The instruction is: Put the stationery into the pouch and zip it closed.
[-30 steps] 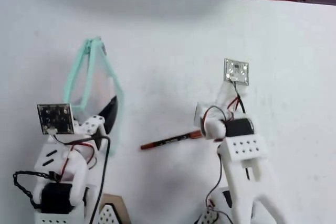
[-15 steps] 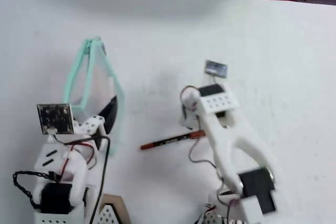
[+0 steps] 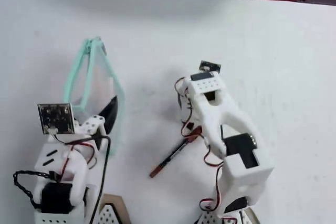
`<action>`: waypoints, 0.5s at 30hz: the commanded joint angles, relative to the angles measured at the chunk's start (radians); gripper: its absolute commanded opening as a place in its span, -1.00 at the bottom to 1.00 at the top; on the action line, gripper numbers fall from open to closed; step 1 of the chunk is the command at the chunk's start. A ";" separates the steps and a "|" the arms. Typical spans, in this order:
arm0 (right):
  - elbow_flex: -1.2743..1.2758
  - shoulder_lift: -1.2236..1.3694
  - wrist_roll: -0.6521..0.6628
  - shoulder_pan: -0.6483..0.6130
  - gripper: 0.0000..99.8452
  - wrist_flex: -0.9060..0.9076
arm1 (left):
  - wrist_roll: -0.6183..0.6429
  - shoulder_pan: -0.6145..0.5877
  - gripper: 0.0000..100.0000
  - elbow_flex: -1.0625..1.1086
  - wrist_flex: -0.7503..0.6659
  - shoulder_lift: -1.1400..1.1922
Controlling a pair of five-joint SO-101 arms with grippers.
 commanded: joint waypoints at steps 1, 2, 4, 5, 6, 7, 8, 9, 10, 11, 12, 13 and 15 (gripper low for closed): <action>-0.081 0.074 -0.006 -0.008 -0.85 0.019 | -0.008 0.001 -0.46 -0.005 -0.012 0.004; -0.095 0.082 -0.006 -0.008 -0.85 0.031 | -0.008 0.001 -0.46 -0.005 -0.012 0.004; -0.117 0.085 -0.006 -0.004 -0.85 0.054 | -0.008 0.001 -0.46 -0.005 -0.012 0.004; -0.123 0.085 -0.006 0.005 -0.85 0.064 | -0.008 0.001 -0.46 -0.005 -0.012 0.004; -0.127 0.085 -0.006 0.015 -0.85 0.068 | -0.008 0.001 -0.46 -0.005 -0.012 0.004; -0.132 0.085 -0.006 0.024 -0.85 0.073 | -0.008 0.001 -0.46 -0.005 -0.012 0.004; -0.133 0.084 -0.006 0.039 -0.86 0.073 | -0.008 0.001 -0.46 -0.005 -0.012 0.004; -0.138 0.084 -0.006 0.056 -0.89 0.074 | -0.008 0.001 -0.46 -0.005 -0.012 0.004; -0.144 0.084 -0.006 0.077 -0.92 0.074 | -0.008 0.001 -0.46 -0.005 -0.011 0.004; -0.155 0.084 -0.006 0.105 -0.94 0.074 | -0.008 0.001 -0.46 -0.005 -0.011 0.004; -0.166 0.082 -0.006 0.137 -0.93 0.076 | -0.008 0.001 -0.46 -0.005 -0.011 0.004; -0.183 0.073 -0.006 0.174 -0.93 0.085 | -0.008 0.001 -0.46 -0.005 -0.011 0.004; -0.221 0.050 0.003 0.260 -0.96 0.099 | -0.008 0.001 -0.46 -0.005 -0.011 0.004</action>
